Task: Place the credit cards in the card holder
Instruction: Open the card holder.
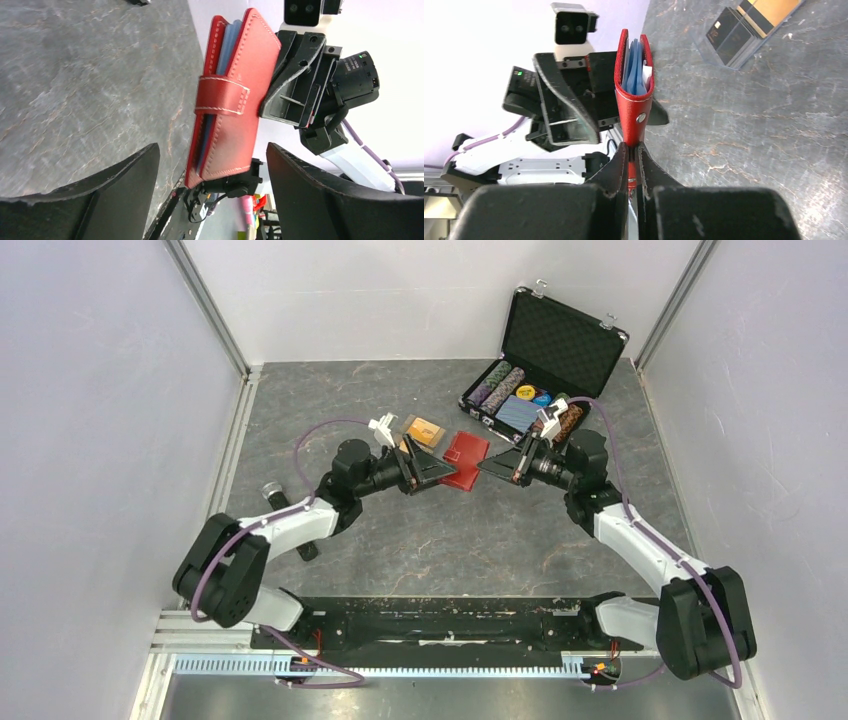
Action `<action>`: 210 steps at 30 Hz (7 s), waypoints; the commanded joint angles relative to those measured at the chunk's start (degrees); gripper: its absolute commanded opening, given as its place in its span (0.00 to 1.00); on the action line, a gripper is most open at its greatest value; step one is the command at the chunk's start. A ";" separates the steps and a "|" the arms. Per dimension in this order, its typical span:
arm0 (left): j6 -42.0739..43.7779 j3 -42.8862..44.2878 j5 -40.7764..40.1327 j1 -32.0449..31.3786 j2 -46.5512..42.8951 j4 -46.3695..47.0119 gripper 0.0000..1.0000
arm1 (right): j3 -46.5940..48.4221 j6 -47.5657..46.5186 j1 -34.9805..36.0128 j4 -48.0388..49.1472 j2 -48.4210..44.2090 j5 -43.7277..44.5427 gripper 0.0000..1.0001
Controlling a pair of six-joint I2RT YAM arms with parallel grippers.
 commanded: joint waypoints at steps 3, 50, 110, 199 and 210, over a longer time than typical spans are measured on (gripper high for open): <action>-8.43 0.65 4.75 -0.74 7.33 18.91 0.70 | -0.46 5.56 -0.02 7.19 -2.61 -2.30 0.00; 89.53 15.52 -43.62 -20.25 -25.09 -56.59 0.02 | 20.24 4.55 11.96 -11.47 9.40 1.04 0.98; 64.89 16.35 -59.19 -38.71 -18.06 -52.83 1.00 | 23.17 -14.09 13.13 -28.41 14.32 6.00 0.00; 14.14 -0.32 6.82 2.62 -20.28 -27.14 0.46 | 8.81 -2.91 15.27 8.69 11.31 -5.86 0.23; 10.17 -8.03 10.56 6.29 -25.37 -16.26 0.85 | 7.36 -2.13 10.20 10.49 9.07 -9.17 0.00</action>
